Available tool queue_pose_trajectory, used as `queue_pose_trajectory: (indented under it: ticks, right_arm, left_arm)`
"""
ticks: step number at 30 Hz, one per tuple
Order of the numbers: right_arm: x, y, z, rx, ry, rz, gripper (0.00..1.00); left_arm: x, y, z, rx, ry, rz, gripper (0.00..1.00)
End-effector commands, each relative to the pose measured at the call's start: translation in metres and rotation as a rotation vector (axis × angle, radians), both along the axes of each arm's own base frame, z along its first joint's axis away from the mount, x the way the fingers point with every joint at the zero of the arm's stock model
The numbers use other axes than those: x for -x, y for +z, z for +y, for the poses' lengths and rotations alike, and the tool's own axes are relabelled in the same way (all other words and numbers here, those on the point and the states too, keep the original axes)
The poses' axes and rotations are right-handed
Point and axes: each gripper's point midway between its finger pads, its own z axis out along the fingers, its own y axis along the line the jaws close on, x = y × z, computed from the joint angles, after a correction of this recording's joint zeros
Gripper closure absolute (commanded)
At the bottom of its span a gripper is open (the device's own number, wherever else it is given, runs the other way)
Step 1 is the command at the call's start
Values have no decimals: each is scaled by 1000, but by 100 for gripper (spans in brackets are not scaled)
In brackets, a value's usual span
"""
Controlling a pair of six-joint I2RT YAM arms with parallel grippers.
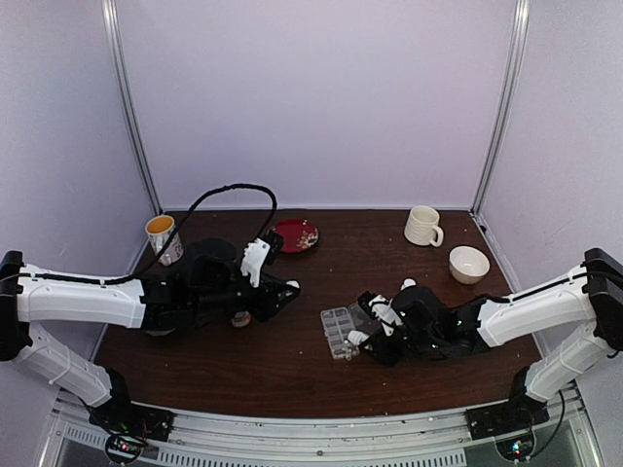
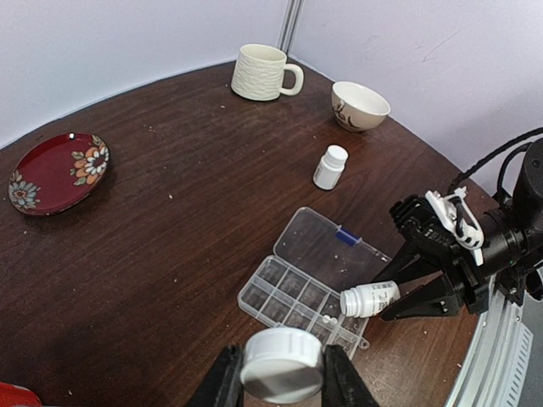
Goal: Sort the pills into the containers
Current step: Pour the pill into the compartment of the pill container.
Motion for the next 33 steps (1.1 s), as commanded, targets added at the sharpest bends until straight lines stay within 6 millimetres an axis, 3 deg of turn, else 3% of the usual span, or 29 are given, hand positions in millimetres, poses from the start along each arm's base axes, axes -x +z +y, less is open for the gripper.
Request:
queue_pose_trajectory:
  ticks: [1, 4, 7, 11, 21, 24, 27, 31, 33]
  right_arm:
    - [-2, 5, 3, 1, 7, -5, 100]
    - [-4, 14, 1, -41, -11, -32, 100]
    - [-3, 6, 0, 15, 5, -10, 100]
    - [-2, 14, 1, -35, 0, -32, 100]
    - [-2, 9, -1, 25, 15, -20, 100]
    - [-3, 22, -1, -44, -4, -65, 100]
    - [-4, 15, 0, 33, 10, -38, 100]
    - [-2, 21, 2, -22, 12, -58, 100]
    - [-2, 15, 2, 24, 21, -36, 100]
  left_arm:
    - [1, 4, -5, 22, -12, -10, 100]
    - [1, 4, -5, 21, -12, -10, 100]
    - [1, 4, -5, 21, -11, -11, 100]
    - [1, 5, -5, 21, -12, -12, 100]
    - [1, 5, -7, 20, -14, -12, 100]
    - [1, 6, -7, 20, -14, -14, 100]
    - [1, 4, -7, 16, -13, -12, 100]
    - [1, 5, -8, 16, -16, -14, 100]
    - [1, 6, -8, 16, -17, -15, 100]
